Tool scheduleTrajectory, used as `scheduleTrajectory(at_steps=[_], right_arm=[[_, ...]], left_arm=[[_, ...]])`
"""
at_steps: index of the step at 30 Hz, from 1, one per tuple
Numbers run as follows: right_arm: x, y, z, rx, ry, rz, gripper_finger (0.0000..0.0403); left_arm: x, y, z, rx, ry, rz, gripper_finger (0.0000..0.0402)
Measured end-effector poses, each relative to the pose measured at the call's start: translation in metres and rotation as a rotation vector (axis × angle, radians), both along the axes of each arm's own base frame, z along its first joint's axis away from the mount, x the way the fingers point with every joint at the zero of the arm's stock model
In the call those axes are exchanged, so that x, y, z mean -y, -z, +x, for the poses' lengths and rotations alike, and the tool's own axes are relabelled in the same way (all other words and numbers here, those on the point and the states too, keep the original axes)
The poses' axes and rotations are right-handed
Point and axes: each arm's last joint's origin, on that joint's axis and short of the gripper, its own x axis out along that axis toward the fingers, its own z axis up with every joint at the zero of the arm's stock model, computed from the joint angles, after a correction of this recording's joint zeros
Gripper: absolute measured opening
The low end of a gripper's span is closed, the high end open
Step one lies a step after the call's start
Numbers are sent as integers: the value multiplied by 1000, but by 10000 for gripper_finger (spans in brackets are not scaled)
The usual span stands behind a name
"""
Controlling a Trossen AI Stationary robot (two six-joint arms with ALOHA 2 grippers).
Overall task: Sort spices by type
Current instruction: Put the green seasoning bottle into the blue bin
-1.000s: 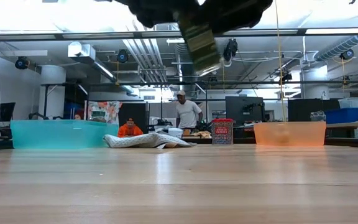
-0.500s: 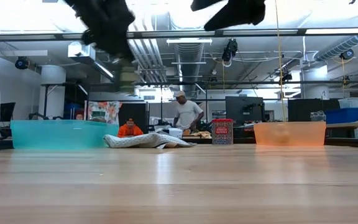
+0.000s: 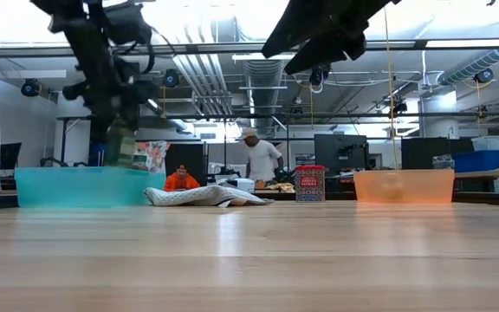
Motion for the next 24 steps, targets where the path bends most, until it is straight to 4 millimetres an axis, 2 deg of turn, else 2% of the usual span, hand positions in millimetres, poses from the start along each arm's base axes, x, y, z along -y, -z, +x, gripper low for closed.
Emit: scheduleTrajectory(at_steps=[6,13,24], right_arm=[[1,6,-1,-14,4,0,345],[1,6,-1,-12,6,2,342],[1,9,-2,-17,10,3,341]], left_arm=[[-1,23,-5,67,-54,10,184],[1,42,-13,60,-171,41,184],[-5,53,-12,81,-208,25,184]])
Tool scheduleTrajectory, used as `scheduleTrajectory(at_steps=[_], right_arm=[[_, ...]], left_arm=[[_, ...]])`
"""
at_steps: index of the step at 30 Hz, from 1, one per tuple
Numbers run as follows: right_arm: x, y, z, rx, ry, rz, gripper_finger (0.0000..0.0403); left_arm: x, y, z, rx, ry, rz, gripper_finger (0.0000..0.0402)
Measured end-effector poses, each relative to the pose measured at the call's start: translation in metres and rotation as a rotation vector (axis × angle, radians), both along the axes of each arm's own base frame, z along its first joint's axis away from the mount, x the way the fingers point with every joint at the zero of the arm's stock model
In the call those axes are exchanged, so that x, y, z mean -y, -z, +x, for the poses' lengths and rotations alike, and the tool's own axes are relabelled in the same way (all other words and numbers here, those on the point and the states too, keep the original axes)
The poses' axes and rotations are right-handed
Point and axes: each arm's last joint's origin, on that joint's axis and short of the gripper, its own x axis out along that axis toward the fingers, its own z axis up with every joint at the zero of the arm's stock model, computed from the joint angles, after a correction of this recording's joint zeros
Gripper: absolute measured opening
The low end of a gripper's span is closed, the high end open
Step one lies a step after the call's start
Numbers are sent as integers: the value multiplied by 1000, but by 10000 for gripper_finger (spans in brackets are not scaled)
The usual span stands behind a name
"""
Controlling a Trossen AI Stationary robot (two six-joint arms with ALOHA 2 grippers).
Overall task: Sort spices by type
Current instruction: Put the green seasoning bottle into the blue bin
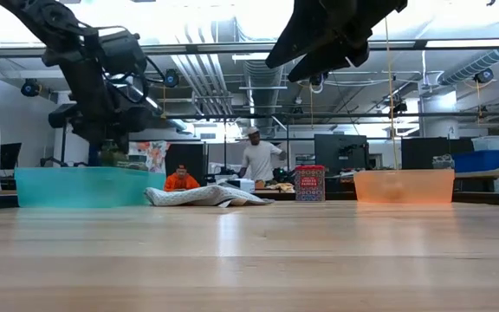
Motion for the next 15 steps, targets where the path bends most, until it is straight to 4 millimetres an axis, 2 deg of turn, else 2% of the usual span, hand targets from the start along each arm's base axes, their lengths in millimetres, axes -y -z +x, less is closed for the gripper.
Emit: scheduleTrajectory(at_steps=[15], right_arm=[[0,1,0,-2,0,-1,341]], left_arm=[[-9,17,16,-40,5,-50,184]])
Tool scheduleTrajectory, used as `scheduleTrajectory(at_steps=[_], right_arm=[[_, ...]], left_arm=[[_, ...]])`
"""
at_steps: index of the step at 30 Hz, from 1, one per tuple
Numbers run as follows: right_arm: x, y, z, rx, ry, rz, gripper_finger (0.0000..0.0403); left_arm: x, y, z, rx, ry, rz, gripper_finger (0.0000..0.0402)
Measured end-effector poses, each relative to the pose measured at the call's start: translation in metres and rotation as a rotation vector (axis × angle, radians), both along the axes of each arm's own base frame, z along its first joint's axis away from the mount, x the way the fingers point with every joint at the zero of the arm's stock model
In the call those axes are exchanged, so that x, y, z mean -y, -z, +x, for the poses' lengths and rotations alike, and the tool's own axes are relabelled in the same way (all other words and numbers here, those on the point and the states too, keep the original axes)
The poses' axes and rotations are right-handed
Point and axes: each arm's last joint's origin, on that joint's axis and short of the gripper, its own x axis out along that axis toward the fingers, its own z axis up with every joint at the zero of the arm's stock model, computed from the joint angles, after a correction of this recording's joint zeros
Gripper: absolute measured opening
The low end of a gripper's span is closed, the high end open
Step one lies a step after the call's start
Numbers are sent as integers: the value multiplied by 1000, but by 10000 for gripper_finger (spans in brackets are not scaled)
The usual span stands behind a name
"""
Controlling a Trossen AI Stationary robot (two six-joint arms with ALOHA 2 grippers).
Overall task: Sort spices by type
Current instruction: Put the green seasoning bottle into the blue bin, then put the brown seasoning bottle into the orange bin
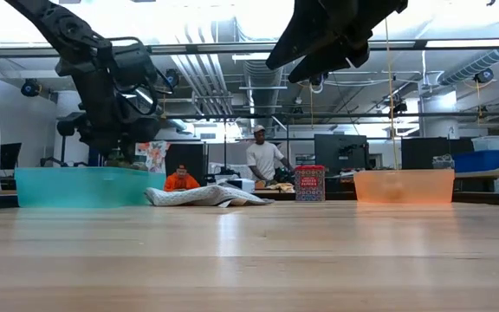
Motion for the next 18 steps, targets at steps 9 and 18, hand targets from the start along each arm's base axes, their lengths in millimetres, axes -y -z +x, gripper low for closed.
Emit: scheduleTrajectory(at_steps=[9,18], right_arm=[[1,4,-1,-6,6,5,341],[2,12,-5,-16,24,22,341]], left_arm=[[-1,2,1,0,-20,1,202],[0,2,0,-31,11,-12,300]])
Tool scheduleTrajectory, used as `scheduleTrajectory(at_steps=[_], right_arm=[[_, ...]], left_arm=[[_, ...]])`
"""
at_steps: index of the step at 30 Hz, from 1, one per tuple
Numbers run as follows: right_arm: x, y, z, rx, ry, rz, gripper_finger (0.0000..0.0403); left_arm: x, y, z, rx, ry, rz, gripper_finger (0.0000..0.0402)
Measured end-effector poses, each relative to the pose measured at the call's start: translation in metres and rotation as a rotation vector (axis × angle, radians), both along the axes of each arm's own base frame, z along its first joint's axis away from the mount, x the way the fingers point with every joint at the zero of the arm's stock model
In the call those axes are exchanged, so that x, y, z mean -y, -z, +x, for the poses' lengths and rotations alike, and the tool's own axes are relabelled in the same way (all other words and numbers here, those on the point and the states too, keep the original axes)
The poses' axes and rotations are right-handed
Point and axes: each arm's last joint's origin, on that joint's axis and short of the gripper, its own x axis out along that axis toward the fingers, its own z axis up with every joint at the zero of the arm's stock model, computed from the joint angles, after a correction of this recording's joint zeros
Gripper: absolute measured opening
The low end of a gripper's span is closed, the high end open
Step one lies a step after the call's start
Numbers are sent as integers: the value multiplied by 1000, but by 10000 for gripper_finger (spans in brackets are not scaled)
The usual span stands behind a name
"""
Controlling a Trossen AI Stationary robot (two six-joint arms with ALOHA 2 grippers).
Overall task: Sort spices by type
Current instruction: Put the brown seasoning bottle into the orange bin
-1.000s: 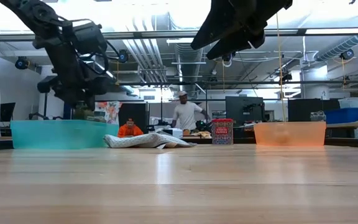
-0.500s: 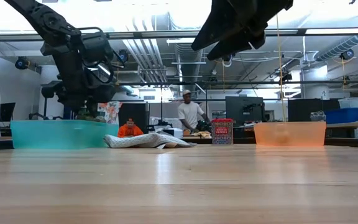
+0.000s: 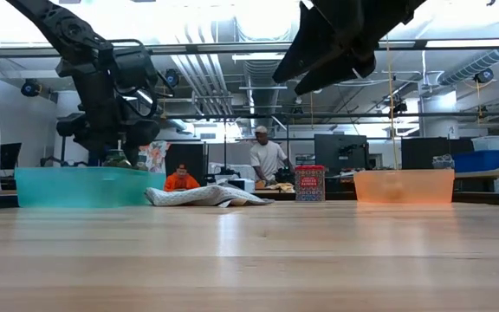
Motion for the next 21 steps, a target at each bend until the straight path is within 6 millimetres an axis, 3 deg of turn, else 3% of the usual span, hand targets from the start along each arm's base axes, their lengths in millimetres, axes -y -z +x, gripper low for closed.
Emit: scheduleTrajectory(at_steps=[10,21], right_arm=[[1,4,-2,-7,8,6,341],[0,3,-1,4,6,8,341]], left_arm=[[2,-5,-2,-12,17,-2,305],[-1,-43,3,-100,57,-20,306]])
